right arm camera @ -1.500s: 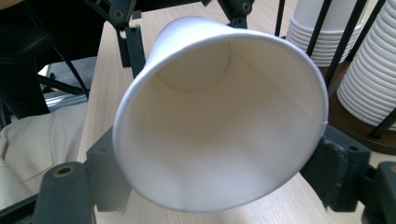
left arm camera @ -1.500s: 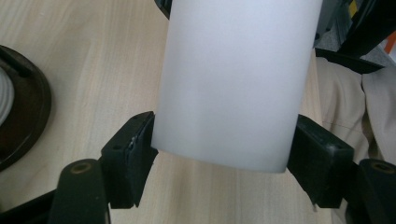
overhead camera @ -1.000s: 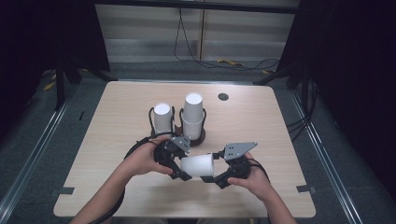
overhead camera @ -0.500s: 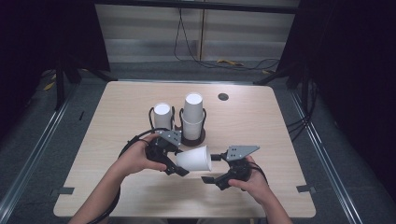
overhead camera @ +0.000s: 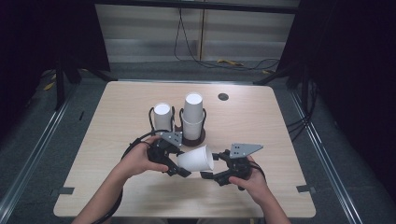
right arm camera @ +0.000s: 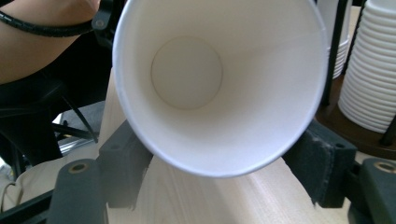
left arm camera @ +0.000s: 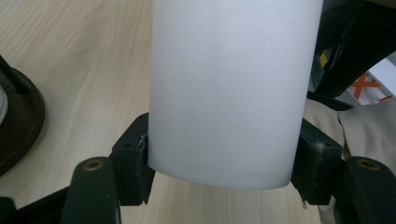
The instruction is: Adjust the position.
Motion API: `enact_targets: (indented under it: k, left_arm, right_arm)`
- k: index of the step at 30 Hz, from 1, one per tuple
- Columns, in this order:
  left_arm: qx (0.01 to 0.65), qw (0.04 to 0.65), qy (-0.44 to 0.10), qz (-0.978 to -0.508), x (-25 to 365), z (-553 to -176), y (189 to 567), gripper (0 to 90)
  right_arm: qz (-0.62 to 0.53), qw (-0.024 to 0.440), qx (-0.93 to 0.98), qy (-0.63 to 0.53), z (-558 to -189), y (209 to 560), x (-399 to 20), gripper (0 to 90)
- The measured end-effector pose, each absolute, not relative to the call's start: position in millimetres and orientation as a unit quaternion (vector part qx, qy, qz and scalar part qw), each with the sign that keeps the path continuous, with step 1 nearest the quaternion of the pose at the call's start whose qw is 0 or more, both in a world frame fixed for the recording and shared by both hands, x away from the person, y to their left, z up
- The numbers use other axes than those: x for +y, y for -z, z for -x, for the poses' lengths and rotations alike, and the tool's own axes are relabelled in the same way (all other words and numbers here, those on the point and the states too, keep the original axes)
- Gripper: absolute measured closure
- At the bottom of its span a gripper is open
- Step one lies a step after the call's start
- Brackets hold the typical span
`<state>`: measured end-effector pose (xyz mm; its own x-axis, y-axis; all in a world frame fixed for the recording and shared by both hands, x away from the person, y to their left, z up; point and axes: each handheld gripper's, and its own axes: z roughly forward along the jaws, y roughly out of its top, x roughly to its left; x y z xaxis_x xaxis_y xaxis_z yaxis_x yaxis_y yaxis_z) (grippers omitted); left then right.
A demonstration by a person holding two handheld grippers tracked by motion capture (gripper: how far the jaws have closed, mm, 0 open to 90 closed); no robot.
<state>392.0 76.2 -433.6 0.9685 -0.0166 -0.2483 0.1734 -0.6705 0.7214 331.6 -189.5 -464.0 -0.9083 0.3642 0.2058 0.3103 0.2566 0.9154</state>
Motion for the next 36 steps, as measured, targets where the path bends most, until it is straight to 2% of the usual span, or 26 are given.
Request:
enact_targets:
  k: [3, 8, 10, 23, 25, 36]
  left_arm:
    - [0.044, 0.402, 0.119, -0.907, 75.0, -392.6, 434.5, 33.8]
    - [0.052, 0.394, 0.125, -0.909, 71.0, -391.6, 436.9, 33.8]
    - [0.054, 0.393, 0.127, -0.909, 68.6, -390.8, 436.4, 33.8]
    - [0.061, 0.407, 0.131, -0.902, 71.4, -393.1, 436.4, 34.0]
    - [0.060, 0.404, 0.129, -0.904, 70.8, -392.5, 437.1, 33.9]
    - [0.062, 0.386, 0.132, -0.911, 62.1, -388.5, 444.6, 33.9]
  right_arm:
    - [-0.215, 0.025, 0.792, -0.571, -332.0, 462.7, -189.9, 25.7]
    - [-0.223, 0.037, 0.785, -0.577, -332.9, 460.8, -188.4, 14.5]
    - [-0.228, 0.036, 0.783, -0.578, -333.4, 460.6, -188.0, 13.3]
    - [-0.229, 0.031, 0.782, -0.579, -333.5, 460.7, -189.2, 14.4]
    - [-0.227, 0.031, 0.777, -0.587, -333.6, 460.5, -190.0, 17.0]
    - [-0.230, 0.033, 0.773, -0.591, -334.1, 454.8, -186.8, 15.9]
